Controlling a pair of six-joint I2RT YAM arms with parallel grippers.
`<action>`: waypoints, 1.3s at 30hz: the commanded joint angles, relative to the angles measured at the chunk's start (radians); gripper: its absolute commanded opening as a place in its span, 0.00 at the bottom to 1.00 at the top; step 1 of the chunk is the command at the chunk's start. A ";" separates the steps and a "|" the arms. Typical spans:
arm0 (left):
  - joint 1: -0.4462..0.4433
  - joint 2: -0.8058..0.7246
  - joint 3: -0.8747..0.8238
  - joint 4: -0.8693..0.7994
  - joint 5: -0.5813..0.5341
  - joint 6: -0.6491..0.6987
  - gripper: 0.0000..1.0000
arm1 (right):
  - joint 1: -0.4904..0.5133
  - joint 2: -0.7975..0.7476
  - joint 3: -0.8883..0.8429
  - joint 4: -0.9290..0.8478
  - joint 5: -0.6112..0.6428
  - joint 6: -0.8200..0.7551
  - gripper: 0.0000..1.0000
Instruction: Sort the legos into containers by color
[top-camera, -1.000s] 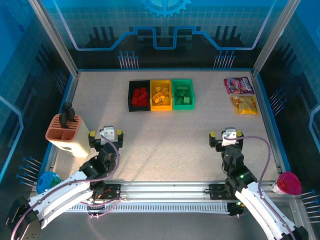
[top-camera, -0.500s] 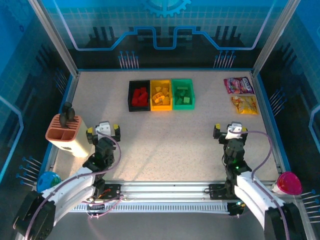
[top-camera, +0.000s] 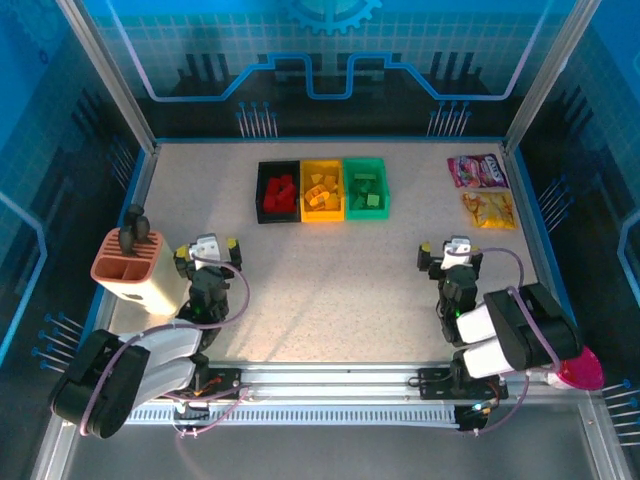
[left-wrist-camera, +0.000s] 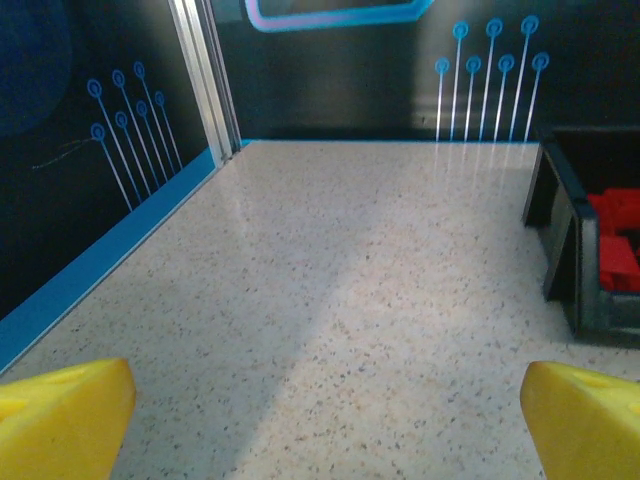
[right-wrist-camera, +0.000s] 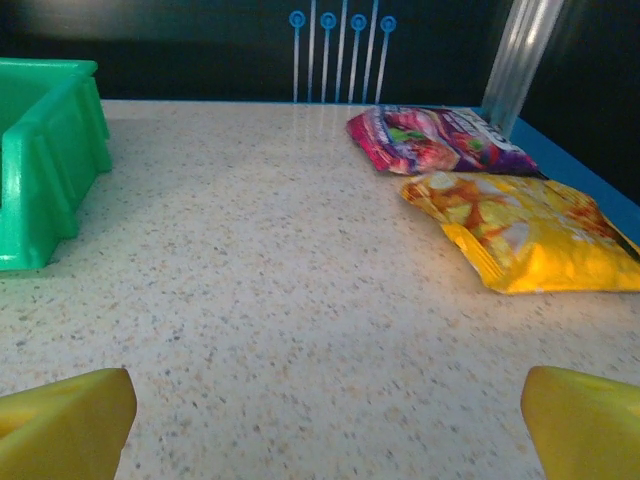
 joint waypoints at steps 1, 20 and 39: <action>0.032 0.028 -0.037 0.186 0.031 0.003 0.99 | -0.016 0.033 0.039 0.131 -0.092 -0.051 1.00; 0.068 0.326 0.031 0.430 0.232 0.066 0.99 | 0.014 0.106 0.190 -0.043 -0.131 -0.131 1.00; 0.116 0.476 0.100 0.429 0.415 0.094 0.99 | -0.013 0.081 0.251 -0.201 -0.231 -0.129 1.00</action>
